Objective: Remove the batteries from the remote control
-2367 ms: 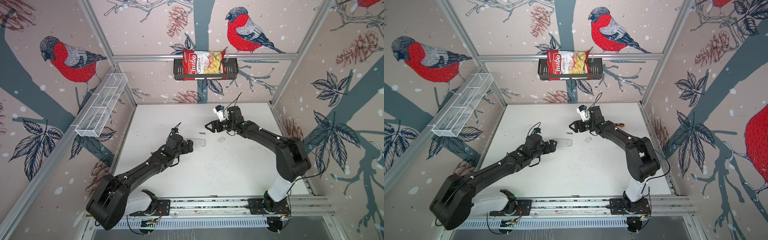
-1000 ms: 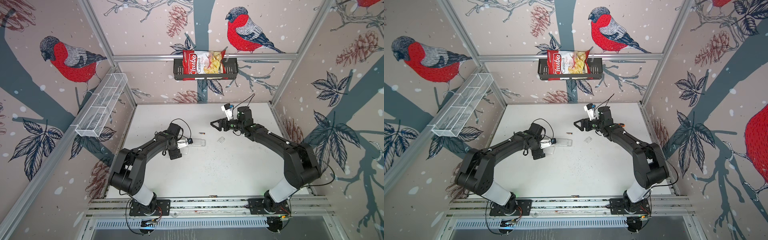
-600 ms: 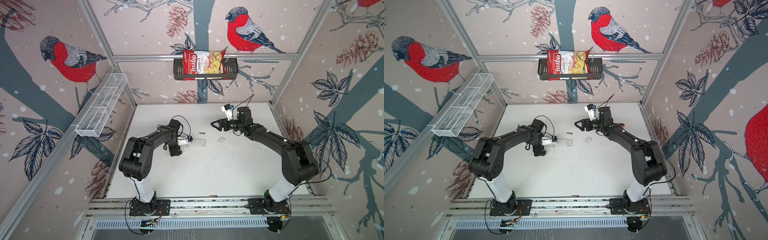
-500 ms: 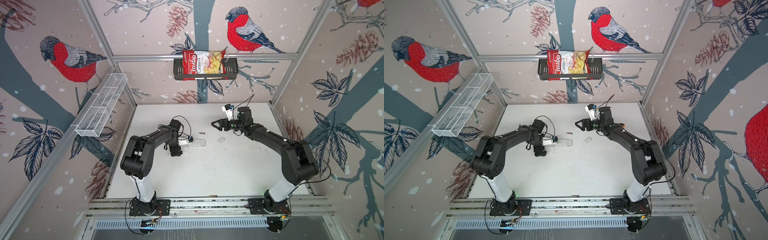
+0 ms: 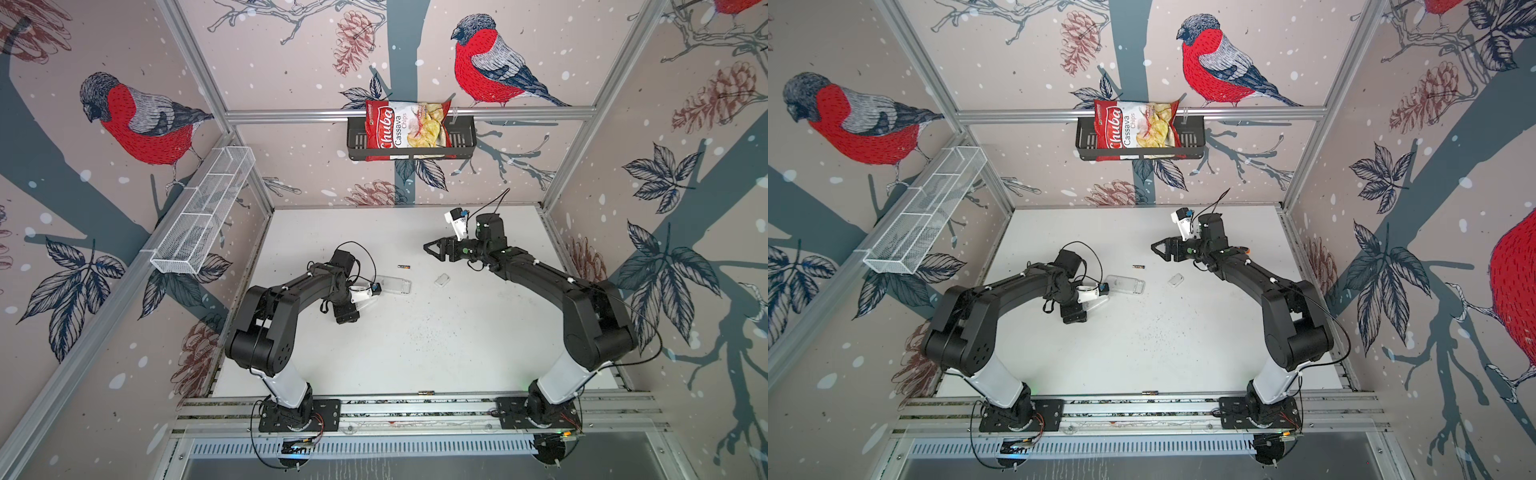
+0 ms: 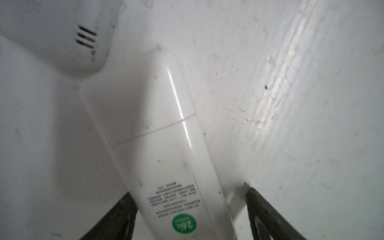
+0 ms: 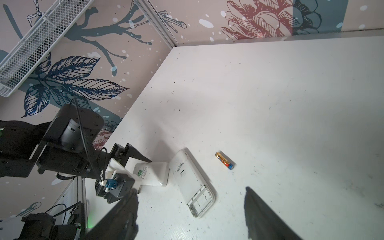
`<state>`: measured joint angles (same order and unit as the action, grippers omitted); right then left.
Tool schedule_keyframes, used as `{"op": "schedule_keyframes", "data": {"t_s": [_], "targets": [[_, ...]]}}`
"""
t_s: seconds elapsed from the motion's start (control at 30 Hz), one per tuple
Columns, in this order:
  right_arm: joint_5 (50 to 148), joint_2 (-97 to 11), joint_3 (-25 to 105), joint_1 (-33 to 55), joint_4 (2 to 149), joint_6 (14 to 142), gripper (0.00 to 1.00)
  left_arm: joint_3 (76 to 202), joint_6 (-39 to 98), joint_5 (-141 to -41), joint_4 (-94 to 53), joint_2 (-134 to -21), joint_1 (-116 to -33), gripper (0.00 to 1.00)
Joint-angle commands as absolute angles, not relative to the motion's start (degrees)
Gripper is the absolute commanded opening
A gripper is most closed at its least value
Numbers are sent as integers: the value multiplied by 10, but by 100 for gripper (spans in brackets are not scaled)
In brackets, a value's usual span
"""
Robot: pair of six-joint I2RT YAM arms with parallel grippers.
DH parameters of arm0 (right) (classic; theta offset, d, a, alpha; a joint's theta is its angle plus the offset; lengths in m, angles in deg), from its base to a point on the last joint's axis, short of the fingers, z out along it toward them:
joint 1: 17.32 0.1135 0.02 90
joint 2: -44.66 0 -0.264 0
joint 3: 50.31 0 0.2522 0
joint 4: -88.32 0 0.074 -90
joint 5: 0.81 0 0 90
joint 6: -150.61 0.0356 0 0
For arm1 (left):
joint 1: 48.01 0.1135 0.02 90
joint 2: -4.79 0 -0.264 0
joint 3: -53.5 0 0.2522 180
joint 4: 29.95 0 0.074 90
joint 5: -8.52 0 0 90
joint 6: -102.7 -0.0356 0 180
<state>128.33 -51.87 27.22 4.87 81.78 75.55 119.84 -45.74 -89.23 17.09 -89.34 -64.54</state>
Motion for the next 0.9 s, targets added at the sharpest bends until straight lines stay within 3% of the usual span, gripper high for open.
{"op": "schedule_keyframes", "data": {"t_s": [0.0,0.87], "targets": [[1292,-513,272,50,837,756,79,1177,-466,-886,157,-873,-642,80],[1289,-513,273,49,833,752,79,1146,-430,-907,146,-850,-642,62]]}}
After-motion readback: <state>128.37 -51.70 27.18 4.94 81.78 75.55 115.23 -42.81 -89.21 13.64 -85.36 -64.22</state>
